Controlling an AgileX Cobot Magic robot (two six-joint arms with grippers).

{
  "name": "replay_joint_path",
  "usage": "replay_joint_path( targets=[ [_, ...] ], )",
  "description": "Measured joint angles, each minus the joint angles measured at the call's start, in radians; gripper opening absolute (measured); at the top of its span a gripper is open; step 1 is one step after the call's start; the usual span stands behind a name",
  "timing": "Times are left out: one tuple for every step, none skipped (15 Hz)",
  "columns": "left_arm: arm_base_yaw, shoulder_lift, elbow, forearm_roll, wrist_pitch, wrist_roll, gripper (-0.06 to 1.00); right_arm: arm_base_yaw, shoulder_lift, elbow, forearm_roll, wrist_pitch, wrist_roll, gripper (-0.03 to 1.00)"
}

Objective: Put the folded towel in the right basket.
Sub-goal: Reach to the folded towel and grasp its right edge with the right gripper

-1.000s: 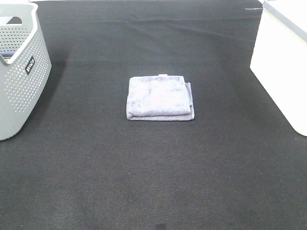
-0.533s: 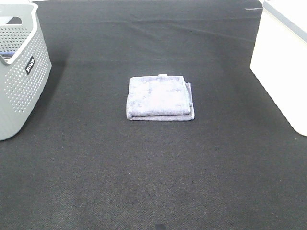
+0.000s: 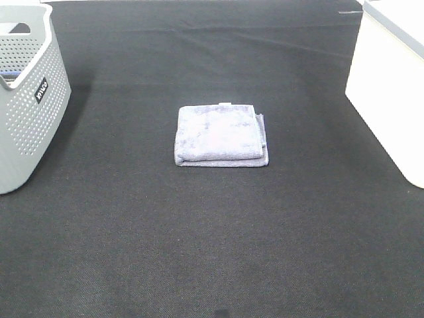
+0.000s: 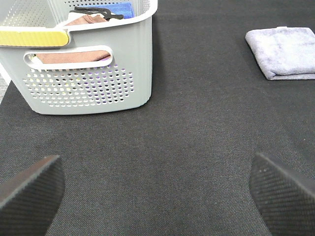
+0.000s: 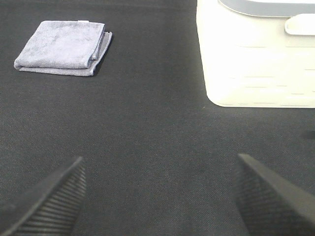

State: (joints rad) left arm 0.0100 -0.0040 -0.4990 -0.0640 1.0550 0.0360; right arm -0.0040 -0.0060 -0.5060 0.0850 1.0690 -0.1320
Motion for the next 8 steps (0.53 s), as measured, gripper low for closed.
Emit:
replay_joint_path(
  targets=[
    [0.000,0.000,0.000,0.000,0.000,0.000,0.97,0.000,0.000,0.000,0.000,0.000,0.000,0.77],
    [0.000,0.000,0.000,0.000,0.000,0.000,0.97,0.000,0.000,0.000,0.000,0.000,0.000,0.77],
    [0.000,0.000,0.000,0.000,0.000,0.000,0.97,0.000,0.000,0.000,0.000,0.000,0.000,0.77],
    [0.000,0.000,0.000,0.000,0.000,0.000,0.97,0.000,0.000,0.000,0.000,0.000,0.000,0.77],
    [0.000,0.000,0.000,0.000,0.000,0.000,0.97,0.000,0.000,0.000,0.000,0.000,0.000,0.77],
    [0.000,0.000,0.000,0.000,0.000,0.000,0.97,0.000,0.000,0.000,0.000,0.000,0.000,0.77],
    [0.000,0.000,0.000,0.000,0.000,0.000,0.97,0.000,0.000,0.000,0.000,0.000,0.000,0.77],
    [0.000,0.000,0.000,0.000,0.000,0.000,0.97,0.000,0.000,0.000,0.000,0.000,0.000,0.77]
  ],
)
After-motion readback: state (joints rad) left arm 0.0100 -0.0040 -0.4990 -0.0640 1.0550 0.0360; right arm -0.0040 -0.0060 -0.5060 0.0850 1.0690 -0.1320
